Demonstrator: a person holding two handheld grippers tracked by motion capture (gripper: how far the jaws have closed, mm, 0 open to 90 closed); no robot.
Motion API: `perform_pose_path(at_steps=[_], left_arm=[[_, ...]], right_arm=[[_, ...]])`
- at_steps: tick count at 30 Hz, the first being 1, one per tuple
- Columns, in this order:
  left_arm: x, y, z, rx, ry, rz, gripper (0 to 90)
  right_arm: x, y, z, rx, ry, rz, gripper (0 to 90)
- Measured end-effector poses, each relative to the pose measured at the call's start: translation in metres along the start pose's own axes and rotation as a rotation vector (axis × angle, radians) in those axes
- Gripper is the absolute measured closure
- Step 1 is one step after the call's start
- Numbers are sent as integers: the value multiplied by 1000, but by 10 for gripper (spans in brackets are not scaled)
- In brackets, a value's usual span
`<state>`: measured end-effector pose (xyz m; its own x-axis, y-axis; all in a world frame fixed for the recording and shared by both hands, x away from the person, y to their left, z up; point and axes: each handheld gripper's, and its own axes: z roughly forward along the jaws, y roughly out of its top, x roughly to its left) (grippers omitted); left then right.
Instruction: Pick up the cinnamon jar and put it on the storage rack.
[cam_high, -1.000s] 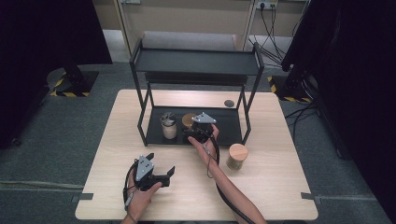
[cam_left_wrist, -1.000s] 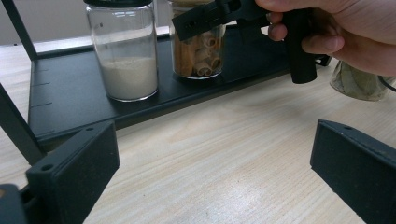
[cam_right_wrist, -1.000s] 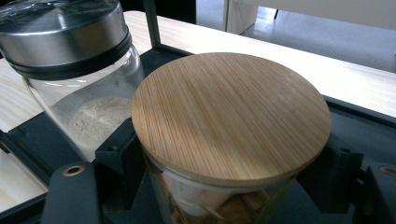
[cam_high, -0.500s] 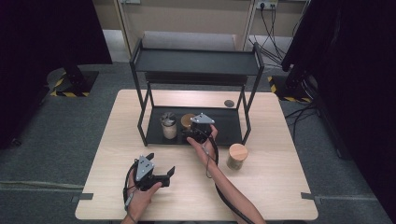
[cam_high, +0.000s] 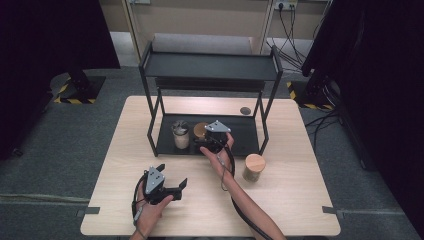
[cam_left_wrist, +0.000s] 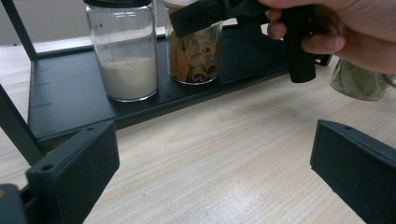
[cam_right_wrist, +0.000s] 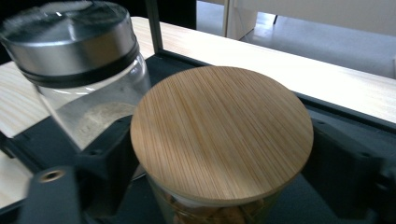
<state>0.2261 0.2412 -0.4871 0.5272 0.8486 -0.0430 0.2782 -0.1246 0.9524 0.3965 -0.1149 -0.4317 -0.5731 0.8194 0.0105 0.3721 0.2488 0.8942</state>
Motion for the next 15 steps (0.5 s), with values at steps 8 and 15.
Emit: perform_pose_path(at_steps=[8, 15], left_arm=[[0, 0, 0, 0, 1, 2, 8], [0, 0, 0, 1, 1, 0, 9]], right_arm=[[1, 1, -7, -1, -1, 18, 90], [0, 0, -12, -11, 25, 21, 82]])
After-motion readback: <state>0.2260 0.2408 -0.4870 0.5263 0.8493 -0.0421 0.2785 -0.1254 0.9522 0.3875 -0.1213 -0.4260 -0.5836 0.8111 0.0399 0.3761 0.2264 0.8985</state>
